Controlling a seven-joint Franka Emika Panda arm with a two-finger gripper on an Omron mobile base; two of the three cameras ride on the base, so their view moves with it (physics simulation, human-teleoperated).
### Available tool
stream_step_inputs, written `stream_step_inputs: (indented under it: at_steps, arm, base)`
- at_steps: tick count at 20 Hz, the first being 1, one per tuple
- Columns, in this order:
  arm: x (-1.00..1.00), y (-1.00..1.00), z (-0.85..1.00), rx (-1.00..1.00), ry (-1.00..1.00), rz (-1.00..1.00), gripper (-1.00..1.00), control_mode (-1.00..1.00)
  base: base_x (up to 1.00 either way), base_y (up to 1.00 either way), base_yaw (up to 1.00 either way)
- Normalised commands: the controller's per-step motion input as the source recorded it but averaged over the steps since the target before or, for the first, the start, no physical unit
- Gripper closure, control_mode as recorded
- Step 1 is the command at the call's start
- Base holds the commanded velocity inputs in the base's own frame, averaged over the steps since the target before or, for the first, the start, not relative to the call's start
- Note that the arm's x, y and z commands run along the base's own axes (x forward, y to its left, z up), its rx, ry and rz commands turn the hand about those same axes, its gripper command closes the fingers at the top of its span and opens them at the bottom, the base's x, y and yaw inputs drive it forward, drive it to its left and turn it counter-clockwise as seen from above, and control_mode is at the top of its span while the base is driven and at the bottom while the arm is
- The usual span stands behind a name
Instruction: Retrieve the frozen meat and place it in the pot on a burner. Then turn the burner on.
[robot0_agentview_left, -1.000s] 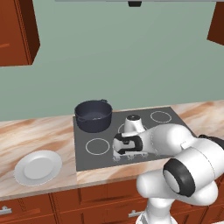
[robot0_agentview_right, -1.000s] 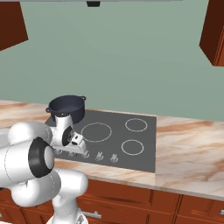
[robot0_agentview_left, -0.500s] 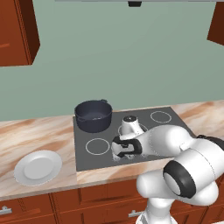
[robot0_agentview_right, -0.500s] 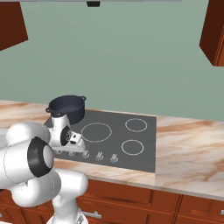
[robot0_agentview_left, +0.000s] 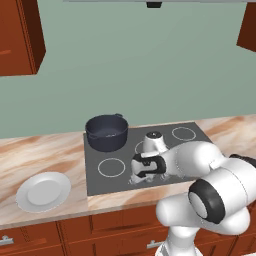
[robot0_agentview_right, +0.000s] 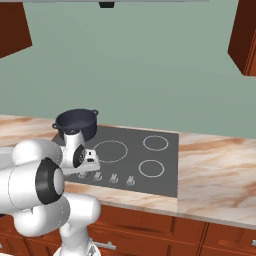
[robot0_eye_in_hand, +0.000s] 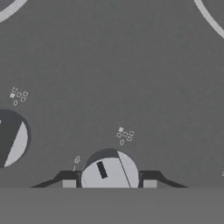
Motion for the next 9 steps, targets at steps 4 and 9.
stream_step_inputs:
  at_steps: [4,9]
  arm:
    - [-0.16,0.06,-0.17,-0.12,0.0,0.44,1.0,-1.0]
    - [-0.01,0.1,-0.02,-0.06,0.0,0.33,1.0,-1.0]
  base:
    - [0.0,0.0,0.0]
    - [0.0,0.0,0.0]
